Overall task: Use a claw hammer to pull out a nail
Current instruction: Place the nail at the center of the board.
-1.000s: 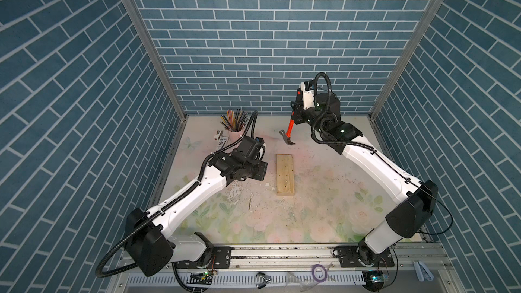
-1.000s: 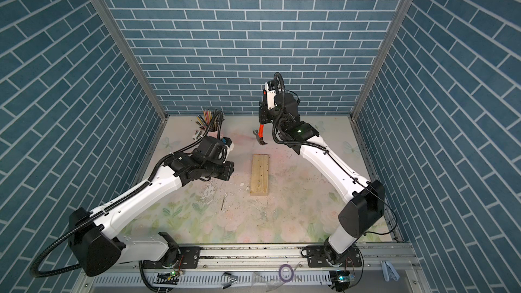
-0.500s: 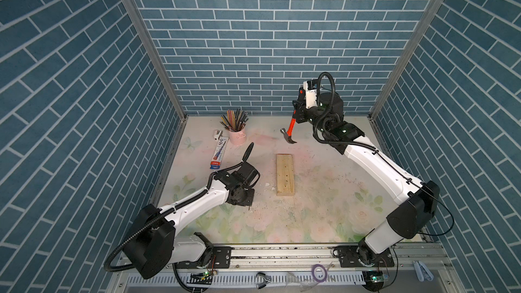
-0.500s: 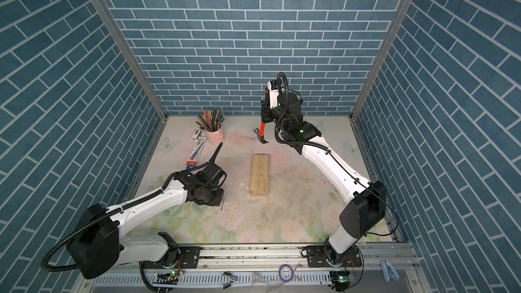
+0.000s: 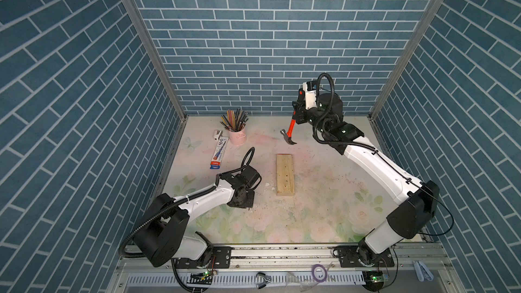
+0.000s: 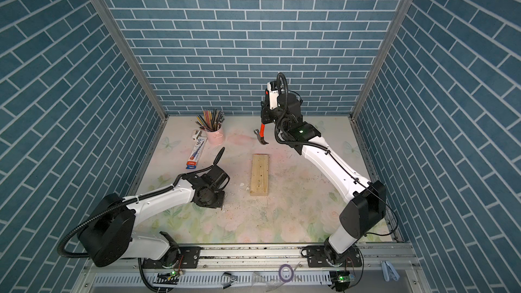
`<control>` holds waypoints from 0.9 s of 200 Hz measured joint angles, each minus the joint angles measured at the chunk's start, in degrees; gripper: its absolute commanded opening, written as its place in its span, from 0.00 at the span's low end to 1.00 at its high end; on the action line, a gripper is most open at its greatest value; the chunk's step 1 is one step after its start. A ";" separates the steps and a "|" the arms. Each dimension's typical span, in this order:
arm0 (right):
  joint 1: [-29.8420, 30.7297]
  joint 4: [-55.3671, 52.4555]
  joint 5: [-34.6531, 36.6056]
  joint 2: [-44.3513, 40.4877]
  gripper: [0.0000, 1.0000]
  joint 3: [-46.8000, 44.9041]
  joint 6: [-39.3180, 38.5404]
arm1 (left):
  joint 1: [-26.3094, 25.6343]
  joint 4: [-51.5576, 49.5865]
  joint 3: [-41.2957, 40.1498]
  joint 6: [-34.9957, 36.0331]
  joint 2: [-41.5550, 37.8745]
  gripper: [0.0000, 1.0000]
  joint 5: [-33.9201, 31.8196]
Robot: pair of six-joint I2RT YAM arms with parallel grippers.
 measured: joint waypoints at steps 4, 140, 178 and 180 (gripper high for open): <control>0.00 0.00 0.00 0.00 0.00 0.00 0.00 | 0.00 0.17 -0.04 -0.11 0.09 0.04 -0.04; -0.22 0.02 -0.57 0.00 0.00 0.00 0.00 | -0.50 0.90 -1.11 -2.60 2.78 0.18 -2.03; -0.22 0.02 -0.57 0.00 0.00 0.00 0.00 | -0.83 0.76 -1.11 -2.78 2.89 0.23 -2.89; -0.22 0.02 -0.57 0.00 0.00 0.00 0.00 | -0.85 0.74 -1.14 -2.80 2.89 0.23 -2.93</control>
